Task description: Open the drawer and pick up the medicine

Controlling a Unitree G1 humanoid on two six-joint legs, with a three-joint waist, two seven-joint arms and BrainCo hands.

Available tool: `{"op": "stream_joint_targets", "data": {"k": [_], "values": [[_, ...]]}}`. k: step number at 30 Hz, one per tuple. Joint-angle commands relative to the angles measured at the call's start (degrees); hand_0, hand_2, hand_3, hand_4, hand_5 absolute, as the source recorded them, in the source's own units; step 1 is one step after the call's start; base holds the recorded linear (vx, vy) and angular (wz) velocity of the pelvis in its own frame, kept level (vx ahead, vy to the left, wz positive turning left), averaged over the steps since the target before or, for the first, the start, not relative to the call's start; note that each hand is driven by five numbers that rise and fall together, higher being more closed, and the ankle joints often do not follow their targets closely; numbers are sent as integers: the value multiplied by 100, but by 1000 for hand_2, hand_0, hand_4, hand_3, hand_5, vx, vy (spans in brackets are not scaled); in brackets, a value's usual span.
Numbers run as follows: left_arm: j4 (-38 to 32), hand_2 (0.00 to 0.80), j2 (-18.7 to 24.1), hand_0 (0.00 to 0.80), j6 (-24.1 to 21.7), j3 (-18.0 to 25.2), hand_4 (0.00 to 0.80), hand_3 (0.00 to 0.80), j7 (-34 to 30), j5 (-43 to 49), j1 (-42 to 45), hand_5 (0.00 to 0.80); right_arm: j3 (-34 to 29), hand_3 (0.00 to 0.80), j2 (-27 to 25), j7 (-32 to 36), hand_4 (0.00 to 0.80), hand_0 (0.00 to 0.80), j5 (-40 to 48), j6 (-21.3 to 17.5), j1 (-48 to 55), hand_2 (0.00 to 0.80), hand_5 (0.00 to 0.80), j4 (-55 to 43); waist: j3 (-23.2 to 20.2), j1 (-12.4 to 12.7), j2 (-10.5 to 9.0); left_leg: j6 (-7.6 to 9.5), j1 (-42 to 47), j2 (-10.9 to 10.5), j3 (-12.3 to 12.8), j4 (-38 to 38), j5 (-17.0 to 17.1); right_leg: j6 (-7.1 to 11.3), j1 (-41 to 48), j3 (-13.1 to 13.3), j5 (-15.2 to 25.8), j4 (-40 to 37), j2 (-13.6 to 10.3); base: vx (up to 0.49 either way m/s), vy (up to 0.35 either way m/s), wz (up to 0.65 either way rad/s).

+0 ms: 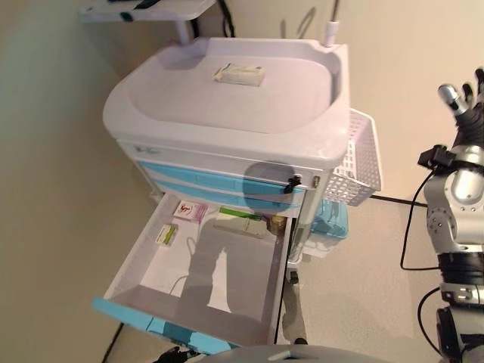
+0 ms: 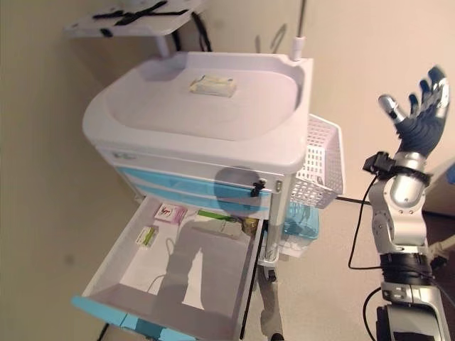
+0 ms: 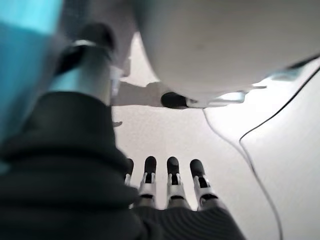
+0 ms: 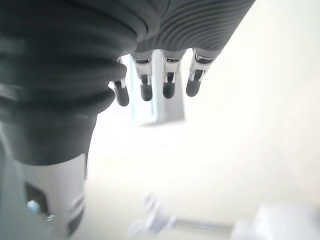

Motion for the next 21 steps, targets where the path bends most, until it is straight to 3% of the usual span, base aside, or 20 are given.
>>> {"op": "stream_joint_targets", "data": {"k": [1, 5, 9, 12, 14, 21], "values": [[252, 0, -42, 0, -125, 189, 0, 0, 63, 193, -332, 0, -245, 0, 121, -99, 0, 0, -830, 53, 140, 0, 0, -82, 98, 33, -171, 377, 286, -342, 202, 170, -719, 324, -213, 119, 21, 364, -98, -22, 29, -85], [247, 0, 27, 0, -174, 322, 0, 0, -14, 342, -347, 0, 98, 0, 264, 278, 0, 0, -1356, 455, 954, 0, 0, 1093, 212, -95, -129, 413, 320, -327, 510, 118, -718, 387, -371, 404, 128, 361, -58, -48, 34, -86], [297, 0, 21, 0, -174, 199, 0, 0, -35, 631, -352, 0, 439, 0, 408, 518, 0, 0, -1440, 584, 1237, 0, 0, 2133, 263, -177, -132, 422, 357, -341, 557, 117, -732, 400, -392, 438, 134, 406, -57, -18, 4, -32], [354, 0, -12, 0, -155, -88, 0, 0, -59, 1032, -414, 0, 770, 0, 576, 782, 0, 0, -1442, 663, 1418, 0, 0, 3010, 286, -262, -128, 412, 370, -347, 573, 100, -727, 417, -374, 434, 159, 371, -63, -9, -1, -4], [333, 0, -20, 0, -181, -517, 0, 0, -148, 1501, -438, 0, 1154, 0, 753, 1037, 0, 0, -1325, 701, 1438, 0, 0, 3997, 294, -305, -137, 391, 353, -338, 608, 73, -704, 436, -388, 430, 220, 309, -66, -35, -6, -13], [144, 0, 155, 0, -230, -1055, 0, 0, -333, 2154, -584, 0, 1905, 0, 1048, 1602, 0, 0, -1434, 788, 1468, 0, 0, 5357, 322, -298, -211, 348, 245, -313, 711, 43, -655, 479, -482, 470, 392, 119, -47, -18, -9, -2]]}}
